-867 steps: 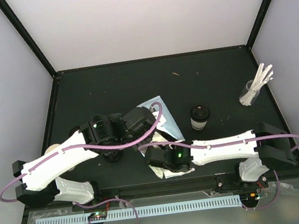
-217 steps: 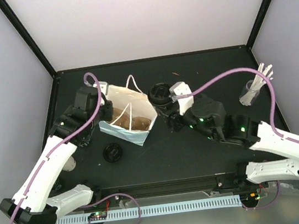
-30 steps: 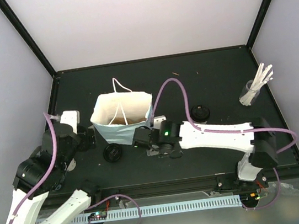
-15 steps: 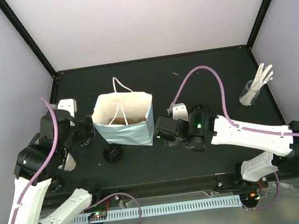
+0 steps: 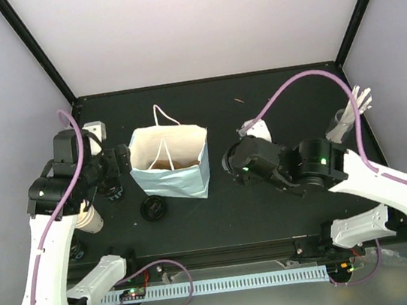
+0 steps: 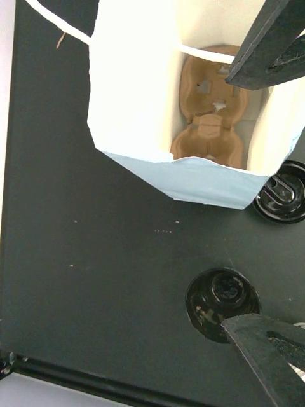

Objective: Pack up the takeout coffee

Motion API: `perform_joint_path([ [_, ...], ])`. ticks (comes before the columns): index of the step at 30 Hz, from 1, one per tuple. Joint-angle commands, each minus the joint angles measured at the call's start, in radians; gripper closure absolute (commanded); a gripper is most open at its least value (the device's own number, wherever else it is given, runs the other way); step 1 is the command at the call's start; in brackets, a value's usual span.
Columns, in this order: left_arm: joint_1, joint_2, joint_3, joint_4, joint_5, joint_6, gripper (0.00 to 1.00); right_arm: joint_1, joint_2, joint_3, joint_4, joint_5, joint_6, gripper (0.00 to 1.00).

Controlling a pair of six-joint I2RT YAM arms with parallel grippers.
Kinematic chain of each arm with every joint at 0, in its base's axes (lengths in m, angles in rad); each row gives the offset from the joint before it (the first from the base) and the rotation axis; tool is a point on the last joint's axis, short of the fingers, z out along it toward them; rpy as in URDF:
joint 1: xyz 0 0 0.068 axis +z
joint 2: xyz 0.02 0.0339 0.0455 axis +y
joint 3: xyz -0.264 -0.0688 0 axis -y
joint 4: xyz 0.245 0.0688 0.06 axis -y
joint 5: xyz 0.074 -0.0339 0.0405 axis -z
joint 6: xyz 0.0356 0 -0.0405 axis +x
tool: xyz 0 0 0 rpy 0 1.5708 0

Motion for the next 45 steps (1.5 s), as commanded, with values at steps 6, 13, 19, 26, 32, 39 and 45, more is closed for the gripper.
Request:
perform_joint_path([
  [6,0.092,0.026,-0.061,0.096,0.239,0.025,0.01,-0.007,-0.029,0.156,0.106,-0.093,-0.253,0.34],
  [13,0.094,0.073,-0.099,0.153,0.244,0.029,0.01,-0.007,-0.009,0.212,0.228,-0.151,-0.360,0.34],
  [19,0.093,0.113,-0.132,0.177,0.334,0.073,0.10,-0.014,0.162,0.377,0.175,-0.109,-0.405,0.35],
  [26,0.092,0.134,-0.151,0.137,0.404,0.064,0.23,-0.100,0.394,0.551,0.030,-0.144,-0.360,0.37],
  [32,0.071,0.109,-0.224,0.149,0.516,0.011,0.27,-0.132,0.430,0.481,0.054,-0.204,-0.360,0.37],
  [39,-0.027,0.034,-0.298,0.205,0.594,-0.121,0.28,-0.169,0.399,0.371,0.074,-0.202,-0.361,0.38],
  [45,-0.182,-0.004,-0.347,0.278,0.603,-0.252,0.28,-0.178,0.360,0.313,0.068,-0.193,-0.379,0.38],
])
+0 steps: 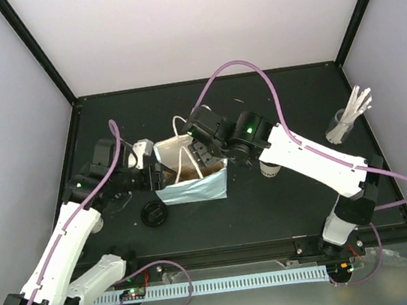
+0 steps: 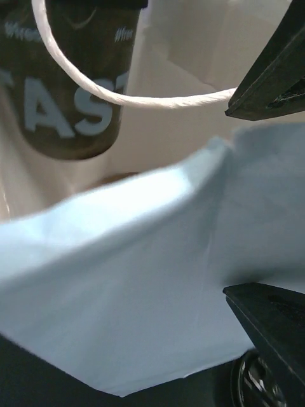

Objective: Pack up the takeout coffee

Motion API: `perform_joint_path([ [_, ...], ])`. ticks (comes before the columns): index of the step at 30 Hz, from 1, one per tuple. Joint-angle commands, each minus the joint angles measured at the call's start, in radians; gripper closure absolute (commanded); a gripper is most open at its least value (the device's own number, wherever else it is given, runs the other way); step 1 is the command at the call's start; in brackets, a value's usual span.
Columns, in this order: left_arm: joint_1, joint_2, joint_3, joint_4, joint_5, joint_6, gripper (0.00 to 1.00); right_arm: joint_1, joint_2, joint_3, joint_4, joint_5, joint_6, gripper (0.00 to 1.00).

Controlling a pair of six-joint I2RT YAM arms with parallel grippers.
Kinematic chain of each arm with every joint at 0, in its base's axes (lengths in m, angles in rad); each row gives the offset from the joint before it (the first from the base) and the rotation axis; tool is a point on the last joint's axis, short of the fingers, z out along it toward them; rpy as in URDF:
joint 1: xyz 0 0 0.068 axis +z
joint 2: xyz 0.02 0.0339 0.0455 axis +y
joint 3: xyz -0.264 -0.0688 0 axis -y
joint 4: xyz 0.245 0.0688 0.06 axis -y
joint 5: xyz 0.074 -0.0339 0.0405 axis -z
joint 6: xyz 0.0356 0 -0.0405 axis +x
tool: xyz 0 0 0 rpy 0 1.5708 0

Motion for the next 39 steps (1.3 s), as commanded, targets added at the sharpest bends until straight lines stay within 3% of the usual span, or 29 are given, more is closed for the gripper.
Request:
perform_joint_path([
  [1,-0.100,-0.028,-0.023,0.088,0.047,-0.139,0.28,-0.007,-0.065,-0.029,-0.002,0.001,-0.021,0.38],
  [5,-0.192,-0.054,-0.037,0.130,0.037,-0.213,0.25,-0.006,-0.106,-0.085,-0.002,-0.010,-0.019,0.38],
  [8,-0.230,-0.068,-0.017,0.100,0.014,-0.213,0.18,-0.007,-0.148,-0.139,0.010,-0.036,-0.021,0.39],
  [12,-0.231,-0.086,0.079,-0.039,-0.165,-0.126,0.06,-0.006,-0.208,-0.216,0.030,-0.072,-0.021,0.39],
  [16,-0.228,-0.095,0.183,-0.110,-0.300,-0.053,0.02,-0.005,-0.258,-0.277,0.049,-0.119,-0.037,0.39],
  [20,-0.229,-0.042,0.267,-0.129,-0.340,0.056,0.02,-0.006,-0.304,-0.319,0.076,-0.179,-0.076,0.40],
  [24,-0.229,0.025,0.280,-0.057,-0.294,0.221,0.02,-0.006,-0.320,-0.330,0.073,-0.198,-0.106,0.41],
  [30,-0.248,0.092,0.278,0.022,-0.110,0.423,0.08,-0.004,-0.339,-0.361,0.080,-0.201,-0.120,0.41],
  [36,-0.274,0.158,0.299,0.049,-0.271,0.492,0.09,-0.004,-0.353,-0.392,0.105,-0.217,-0.128,0.41],
  [39,-0.274,0.187,0.321,0.059,-0.276,0.527,0.09,-0.004,-0.358,-0.401,0.113,-0.230,-0.139,0.42],
])
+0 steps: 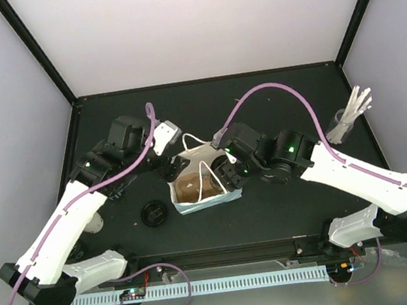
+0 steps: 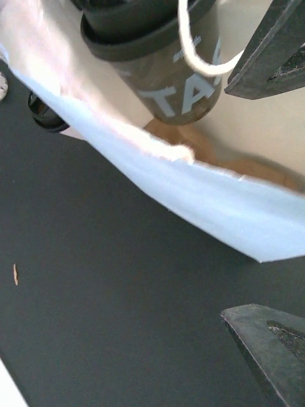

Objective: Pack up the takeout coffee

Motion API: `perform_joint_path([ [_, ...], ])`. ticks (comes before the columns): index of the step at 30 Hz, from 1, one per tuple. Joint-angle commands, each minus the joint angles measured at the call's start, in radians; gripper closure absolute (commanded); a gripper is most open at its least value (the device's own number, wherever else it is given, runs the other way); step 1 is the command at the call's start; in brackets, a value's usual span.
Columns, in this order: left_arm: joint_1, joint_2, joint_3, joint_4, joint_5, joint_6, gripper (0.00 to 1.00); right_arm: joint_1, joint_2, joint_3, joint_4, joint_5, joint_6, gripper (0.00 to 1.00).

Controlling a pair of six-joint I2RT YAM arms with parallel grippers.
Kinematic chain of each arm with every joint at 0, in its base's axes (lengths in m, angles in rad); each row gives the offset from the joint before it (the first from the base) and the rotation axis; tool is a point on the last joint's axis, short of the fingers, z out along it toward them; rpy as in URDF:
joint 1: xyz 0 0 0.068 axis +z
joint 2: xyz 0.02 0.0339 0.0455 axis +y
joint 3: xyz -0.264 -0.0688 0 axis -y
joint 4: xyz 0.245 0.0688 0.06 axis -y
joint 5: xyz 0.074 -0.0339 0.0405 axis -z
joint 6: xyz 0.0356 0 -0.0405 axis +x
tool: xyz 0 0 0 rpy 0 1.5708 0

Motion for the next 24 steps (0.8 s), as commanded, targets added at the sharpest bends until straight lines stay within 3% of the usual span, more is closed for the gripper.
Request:
perform_joint_path([
  [1,-0.004,0.046,0.063,0.049,-0.027,0.111,0.09,-0.002,-0.027,-0.011,0.035,-0.033,-0.031,0.42],
  [6,-0.006,0.110,0.082,0.030,0.016,0.163,0.13,-0.001,-0.018,-0.004,0.027,-0.016,-0.040,0.42],
  [10,-0.008,0.129,0.081,0.054,0.033,0.174,0.22,0.004,-0.011,0.002,0.020,-0.013,-0.046,0.42],
  [16,-0.021,0.135,0.067,0.081,0.061,0.176,0.41,0.042,-0.013,-0.004,0.006,0.025,-0.049,0.42],
  [24,-0.053,0.107,0.035,0.105,-0.039,0.153,0.74,0.174,-0.023,-0.050,0.004,0.110,-0.036,0.44],
])
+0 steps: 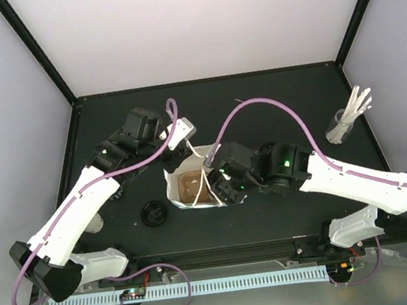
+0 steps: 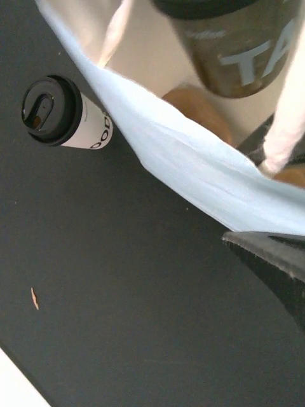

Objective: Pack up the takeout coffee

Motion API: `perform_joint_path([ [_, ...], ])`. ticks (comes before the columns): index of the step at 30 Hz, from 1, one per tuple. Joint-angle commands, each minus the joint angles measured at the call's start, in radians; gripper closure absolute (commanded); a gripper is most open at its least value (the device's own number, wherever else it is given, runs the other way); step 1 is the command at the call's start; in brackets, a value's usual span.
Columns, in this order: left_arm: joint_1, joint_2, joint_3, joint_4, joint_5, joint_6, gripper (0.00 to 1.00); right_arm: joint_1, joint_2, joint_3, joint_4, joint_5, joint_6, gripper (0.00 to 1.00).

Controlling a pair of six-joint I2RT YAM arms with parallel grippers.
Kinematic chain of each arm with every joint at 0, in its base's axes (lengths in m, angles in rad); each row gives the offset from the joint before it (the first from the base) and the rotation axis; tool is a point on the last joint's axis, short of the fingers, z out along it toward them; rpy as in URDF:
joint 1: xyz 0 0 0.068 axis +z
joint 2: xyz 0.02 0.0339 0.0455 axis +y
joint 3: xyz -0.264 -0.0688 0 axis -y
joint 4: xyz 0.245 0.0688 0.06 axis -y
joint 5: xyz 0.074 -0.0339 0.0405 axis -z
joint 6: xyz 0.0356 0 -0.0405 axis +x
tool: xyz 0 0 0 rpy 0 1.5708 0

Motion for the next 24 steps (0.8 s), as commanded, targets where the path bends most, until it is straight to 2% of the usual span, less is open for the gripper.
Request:
perform_joint_path([
  [1,-0.028,-0.039,-0.011,0.045,-0.076,0.002,0.78,0.079,-0.022,-0.032,-0.003,0.080,0.000,0.44],
  [8,-0.080,-0.118,-0.039,0.053,-0.186,-0.015,0.98,0.148,-0.056,-0.103,0.025,0.099,0.027,0.44],
  [18,-0.183,-0.257,-0.125,0.107,-0.257,-0.077,0.98,0.195,-0.127,-0.268,0.094,0.209,0.114,0.44],
  [24,-0.262,-0.258,-0.140,0.076,-0.268,-0.148,0.98,0.275,-0.165,-0.355,0.144,0.325,0.164,0.45],
])
